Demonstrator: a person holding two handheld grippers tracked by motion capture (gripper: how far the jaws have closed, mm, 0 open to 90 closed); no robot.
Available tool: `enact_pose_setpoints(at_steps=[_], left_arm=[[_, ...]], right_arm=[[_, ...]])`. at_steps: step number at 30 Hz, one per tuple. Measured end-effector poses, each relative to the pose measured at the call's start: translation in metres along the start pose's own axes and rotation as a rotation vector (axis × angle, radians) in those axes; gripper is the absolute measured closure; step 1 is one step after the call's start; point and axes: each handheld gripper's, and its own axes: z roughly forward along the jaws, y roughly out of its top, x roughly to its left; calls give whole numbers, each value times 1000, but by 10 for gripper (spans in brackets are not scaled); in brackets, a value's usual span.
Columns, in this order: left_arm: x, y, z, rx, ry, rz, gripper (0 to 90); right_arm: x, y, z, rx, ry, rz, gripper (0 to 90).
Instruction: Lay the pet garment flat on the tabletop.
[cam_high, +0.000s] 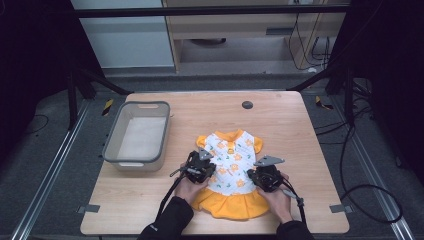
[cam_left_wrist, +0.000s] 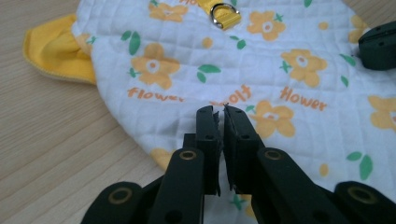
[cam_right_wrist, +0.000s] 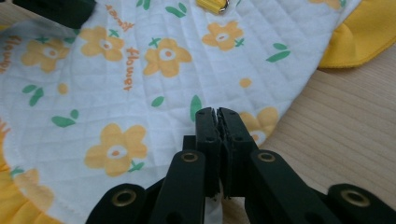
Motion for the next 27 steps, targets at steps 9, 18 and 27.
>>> enact_pose_setpoints(at_steps=[9, 18, 27], left_arm=[[7, -8, -3, 29, 4, -22, 828], [8, -8, -12, -3, -14, -9, 701], [17, -16, -55, -95, -8, 14, 538]], right_arm=[[-4, 3, 7, -17, -16, -7, 876], [-1, 3, 1, -9, -11, -7, 840], [-4, 8, -32, -136, 10, 9, 721]])
